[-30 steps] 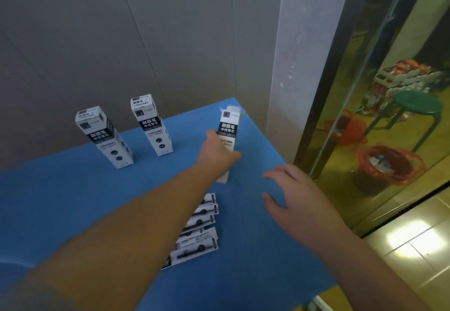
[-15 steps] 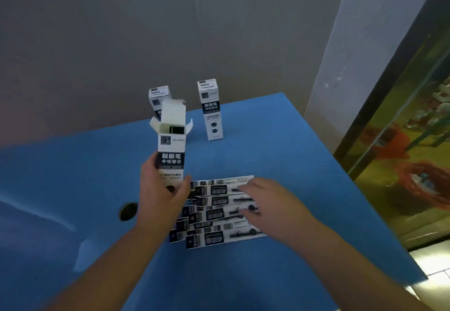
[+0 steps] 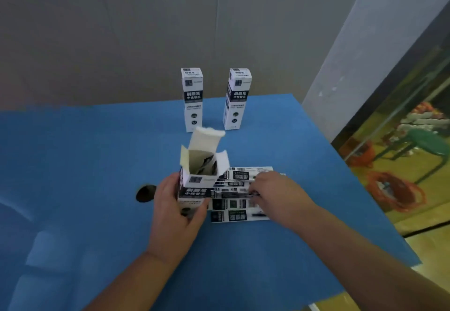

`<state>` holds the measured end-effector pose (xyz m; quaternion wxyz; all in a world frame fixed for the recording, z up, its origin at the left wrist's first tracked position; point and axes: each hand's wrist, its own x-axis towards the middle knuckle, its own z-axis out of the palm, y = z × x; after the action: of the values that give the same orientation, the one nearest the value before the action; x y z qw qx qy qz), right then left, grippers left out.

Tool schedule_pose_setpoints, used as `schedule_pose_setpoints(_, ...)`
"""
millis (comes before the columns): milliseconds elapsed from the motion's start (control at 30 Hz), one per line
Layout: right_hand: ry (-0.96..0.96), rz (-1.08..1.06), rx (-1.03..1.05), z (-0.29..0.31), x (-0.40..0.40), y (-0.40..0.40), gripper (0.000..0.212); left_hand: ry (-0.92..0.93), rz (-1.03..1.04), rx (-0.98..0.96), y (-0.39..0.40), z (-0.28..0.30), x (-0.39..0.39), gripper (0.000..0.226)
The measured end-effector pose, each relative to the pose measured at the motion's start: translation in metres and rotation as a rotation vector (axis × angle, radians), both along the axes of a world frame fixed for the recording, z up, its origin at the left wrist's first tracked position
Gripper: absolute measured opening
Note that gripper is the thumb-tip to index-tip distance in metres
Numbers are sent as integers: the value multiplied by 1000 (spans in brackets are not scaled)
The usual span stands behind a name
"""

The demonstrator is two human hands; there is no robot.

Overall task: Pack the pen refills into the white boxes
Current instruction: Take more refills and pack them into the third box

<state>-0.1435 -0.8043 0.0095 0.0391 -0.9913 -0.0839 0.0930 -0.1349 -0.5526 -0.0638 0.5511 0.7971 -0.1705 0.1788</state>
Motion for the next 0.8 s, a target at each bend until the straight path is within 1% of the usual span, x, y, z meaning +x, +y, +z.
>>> schedule_pose_setpoints(167, -32, -118, -30, 17, -1, 3, 21, 34, -71, -33, 1, -6, 0, 67)
schedule_pose_setpoints(267, -12, -187, 18, 27, 0, 5, 18, 35, -93, -30, 2, -7, 2, 70)
schedule_pose_setpoints(367, 43, -256, 77, 33, 2, 2, 32, 39, -94, -25, 2, -7, 3, 72)
schedule_pose_setpoints(500, 11, -309, 199, 43, 1, -6, 49, 50, -90, -38, 1, -5, 1, 70)
schedule_pose_setpoints(633, -59, -324, 246, 53, -2, -13, 51, 34, -51, -4, 0, -2, 1, 69)
schedule_pose_setpoints(700, -106, -357, 355, 56, -6, -17, 50, 53, -51, 0, 0, -3, 2, 68)
schedule_pose_setpoints(800, -111, -501, 693, 59, -17, -22, 38, 90, -44, -6, 0, -5, 2, 69)
